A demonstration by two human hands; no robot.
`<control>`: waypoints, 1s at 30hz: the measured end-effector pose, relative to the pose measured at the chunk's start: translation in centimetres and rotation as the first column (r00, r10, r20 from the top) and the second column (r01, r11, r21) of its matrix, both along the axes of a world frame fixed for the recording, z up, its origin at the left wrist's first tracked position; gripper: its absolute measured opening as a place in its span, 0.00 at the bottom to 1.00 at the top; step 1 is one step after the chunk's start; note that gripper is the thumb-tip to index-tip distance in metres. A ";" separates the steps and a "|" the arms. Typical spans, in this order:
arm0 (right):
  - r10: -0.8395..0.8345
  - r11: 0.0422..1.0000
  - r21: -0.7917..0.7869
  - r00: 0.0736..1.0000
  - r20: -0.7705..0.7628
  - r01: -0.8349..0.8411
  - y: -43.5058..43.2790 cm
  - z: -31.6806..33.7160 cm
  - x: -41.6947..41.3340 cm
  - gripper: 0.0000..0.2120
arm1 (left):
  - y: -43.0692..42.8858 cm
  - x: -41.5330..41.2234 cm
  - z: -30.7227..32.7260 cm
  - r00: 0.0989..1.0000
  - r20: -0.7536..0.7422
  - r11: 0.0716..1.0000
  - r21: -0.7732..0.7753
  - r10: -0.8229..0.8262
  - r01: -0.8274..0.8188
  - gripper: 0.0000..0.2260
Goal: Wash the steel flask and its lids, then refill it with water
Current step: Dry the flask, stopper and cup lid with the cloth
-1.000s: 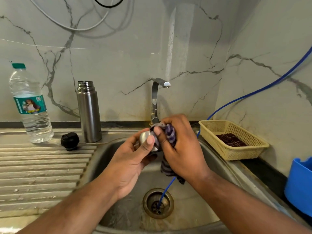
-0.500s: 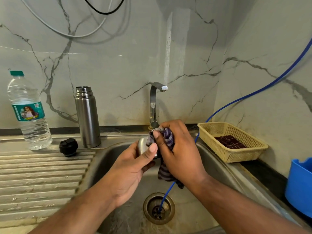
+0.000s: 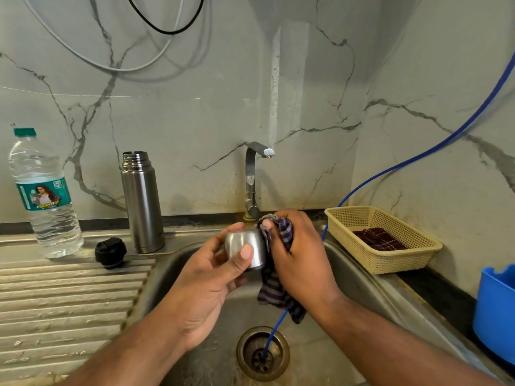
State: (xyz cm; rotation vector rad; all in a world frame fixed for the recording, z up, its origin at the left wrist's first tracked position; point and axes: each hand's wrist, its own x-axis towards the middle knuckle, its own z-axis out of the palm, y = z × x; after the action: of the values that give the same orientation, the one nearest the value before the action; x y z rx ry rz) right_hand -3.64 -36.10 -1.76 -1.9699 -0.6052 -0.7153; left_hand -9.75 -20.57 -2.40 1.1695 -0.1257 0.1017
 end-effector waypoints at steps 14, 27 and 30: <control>-0.031 0.999 0.030 0.999 0.035 0.030 0.2 0.2 -0.5 0.11 | 0.1 -0.1 0.1 1.000 -0.010 1.000 0.005 0.004 -0.003 0.27; 0.007 1.000 -0.020 1.000 0.024 -0.007 0.3 0.2 -0.4 0.12 | 0.8 0.2 -0.3 0.994 0.019 0.991 0.089 -0.105 0.103 0.38; 0.008 1.000 -0.004 1.000 0.016 -0.007 -0.3 0.5 -0.1 0.09 | 0.8 -0.1 -0.3 0.994 0.076 0.949 0.310 -0.075 0.048 0.36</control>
State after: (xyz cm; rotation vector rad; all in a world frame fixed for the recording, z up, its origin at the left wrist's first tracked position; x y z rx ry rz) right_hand -3.76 -36.38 -1.25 -1.9661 -0.6238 -0.7265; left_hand -9.81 -19.82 -2.65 1.4730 -0.2623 0.0799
